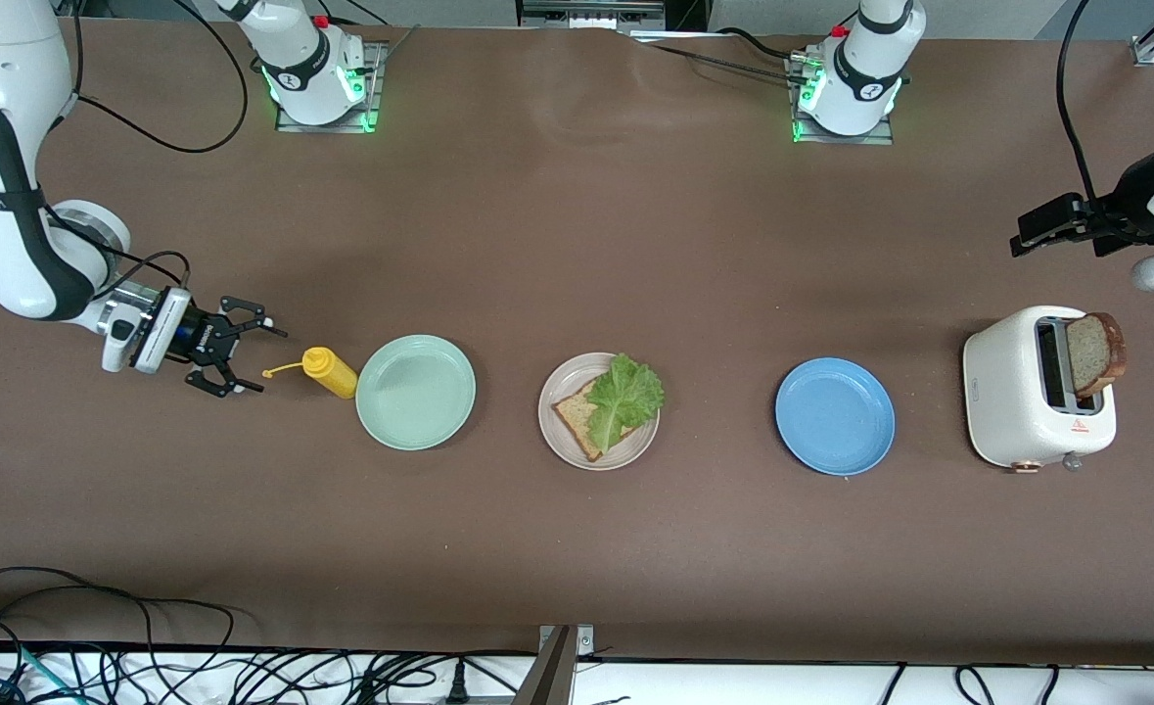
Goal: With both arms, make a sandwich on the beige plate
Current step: 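Close the right gripper around the yellow mustard bottle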
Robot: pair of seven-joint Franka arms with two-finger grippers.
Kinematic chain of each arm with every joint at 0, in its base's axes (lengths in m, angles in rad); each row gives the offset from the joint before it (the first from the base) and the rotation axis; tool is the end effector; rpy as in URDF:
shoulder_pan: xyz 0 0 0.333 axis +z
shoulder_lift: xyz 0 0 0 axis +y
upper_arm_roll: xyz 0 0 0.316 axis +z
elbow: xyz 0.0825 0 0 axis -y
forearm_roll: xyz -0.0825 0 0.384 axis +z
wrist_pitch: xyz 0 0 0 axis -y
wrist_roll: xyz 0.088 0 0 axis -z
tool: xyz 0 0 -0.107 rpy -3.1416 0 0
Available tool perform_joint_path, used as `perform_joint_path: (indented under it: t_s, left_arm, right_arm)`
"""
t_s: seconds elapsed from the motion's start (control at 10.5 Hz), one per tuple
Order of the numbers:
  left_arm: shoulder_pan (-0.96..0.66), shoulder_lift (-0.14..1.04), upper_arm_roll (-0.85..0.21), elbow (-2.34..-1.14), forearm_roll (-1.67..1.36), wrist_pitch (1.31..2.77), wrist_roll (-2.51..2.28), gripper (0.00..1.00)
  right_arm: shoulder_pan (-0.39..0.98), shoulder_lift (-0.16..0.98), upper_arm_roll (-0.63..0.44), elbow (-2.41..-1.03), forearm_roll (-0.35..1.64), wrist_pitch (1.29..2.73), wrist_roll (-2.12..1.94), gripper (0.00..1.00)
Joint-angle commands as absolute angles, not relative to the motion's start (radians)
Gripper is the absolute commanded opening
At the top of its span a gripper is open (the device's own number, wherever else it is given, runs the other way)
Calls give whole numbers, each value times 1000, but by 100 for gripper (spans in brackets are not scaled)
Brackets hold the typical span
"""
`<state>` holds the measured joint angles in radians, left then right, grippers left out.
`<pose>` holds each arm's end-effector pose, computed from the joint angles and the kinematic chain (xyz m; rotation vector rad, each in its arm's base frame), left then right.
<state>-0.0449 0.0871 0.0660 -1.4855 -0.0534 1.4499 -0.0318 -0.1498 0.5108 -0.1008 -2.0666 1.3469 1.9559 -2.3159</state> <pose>0.5681 0.0040 0.6057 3.0879 0.0769 -0.1898 0.5523 -0.0755 0.1754 -1.8955 -1.1549 -0.9698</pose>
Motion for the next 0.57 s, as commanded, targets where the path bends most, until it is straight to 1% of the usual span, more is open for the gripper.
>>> perform_joint_path:
  t_s: [0.0,0.19,0.29,0.48]
  left_arm:
    - [-37,94,63,-1473,-66,1451,-11,100]
    - [-37,94,63,-1473,-66,1451,-11,100]
    - [-37,94,63,-1473,-66,1451,-11,100]
    - [-37,94,63,-1473,-66,1451,-11,100]
  right_arm:
    - [-163,563,-72,-2042,1426,1924,-2474,100]
    - [-164,616,-43,-2037,1515,1866,-2542,100]
    - [-164,627,-17,-2037,1567,1864,-2572,100]
    - [-163,656,0,-2023,1607,1865,-2586,100]
